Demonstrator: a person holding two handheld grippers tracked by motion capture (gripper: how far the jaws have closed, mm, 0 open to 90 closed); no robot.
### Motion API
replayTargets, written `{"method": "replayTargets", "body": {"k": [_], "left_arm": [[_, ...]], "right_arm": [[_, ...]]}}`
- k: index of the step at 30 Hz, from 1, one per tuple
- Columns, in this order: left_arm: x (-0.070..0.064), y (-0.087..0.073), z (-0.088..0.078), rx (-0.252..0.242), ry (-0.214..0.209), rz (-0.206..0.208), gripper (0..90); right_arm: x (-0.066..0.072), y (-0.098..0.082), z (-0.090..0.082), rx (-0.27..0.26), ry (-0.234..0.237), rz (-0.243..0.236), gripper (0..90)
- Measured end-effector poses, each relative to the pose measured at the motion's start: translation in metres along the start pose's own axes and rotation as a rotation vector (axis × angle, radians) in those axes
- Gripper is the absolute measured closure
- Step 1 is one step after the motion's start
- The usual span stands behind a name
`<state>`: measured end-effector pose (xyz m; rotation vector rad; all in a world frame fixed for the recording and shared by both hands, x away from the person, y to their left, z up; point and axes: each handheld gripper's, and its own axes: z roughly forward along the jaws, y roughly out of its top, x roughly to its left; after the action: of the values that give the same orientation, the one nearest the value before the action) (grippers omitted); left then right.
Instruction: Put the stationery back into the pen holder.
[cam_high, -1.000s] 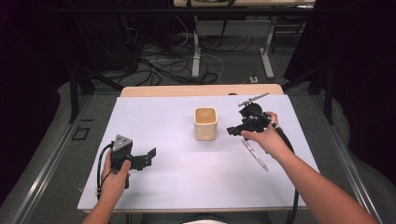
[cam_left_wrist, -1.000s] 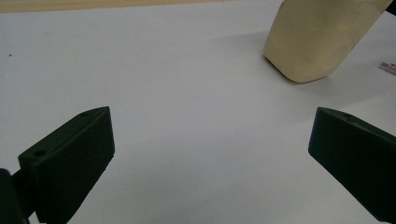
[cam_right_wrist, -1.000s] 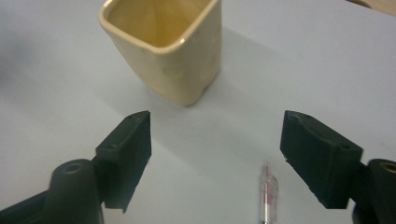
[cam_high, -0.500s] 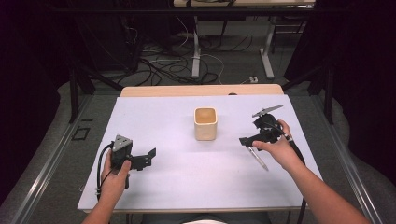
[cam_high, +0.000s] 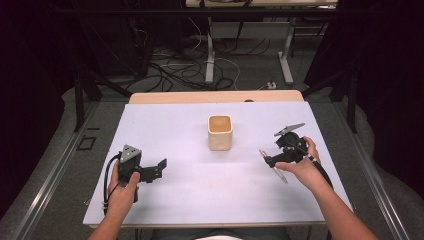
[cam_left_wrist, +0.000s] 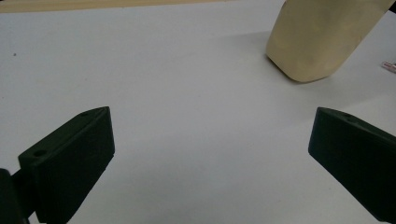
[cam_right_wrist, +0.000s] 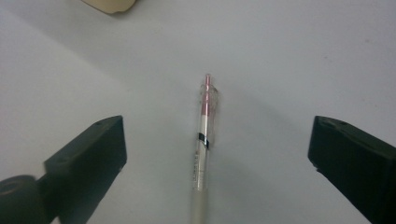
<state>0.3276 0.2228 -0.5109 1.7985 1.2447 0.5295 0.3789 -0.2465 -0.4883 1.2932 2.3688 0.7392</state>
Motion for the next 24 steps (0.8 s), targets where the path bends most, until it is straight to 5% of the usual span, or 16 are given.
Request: {"method": "replayTargets", "body": {"k": [10,24], "left_arm": [[-0.001,0.0,-0.001,-0.005,0.001,0.004,0.3],[0.0,0.0,-0.002,-0.008,0.002,0.009,0.3]], "right_arm": [[-0.004,-0.015,0.005,0.039,0.012,-0.034,30.4],[-0.002,-0.021,0.014,0.124,0.03,0.03,46.5]]}}
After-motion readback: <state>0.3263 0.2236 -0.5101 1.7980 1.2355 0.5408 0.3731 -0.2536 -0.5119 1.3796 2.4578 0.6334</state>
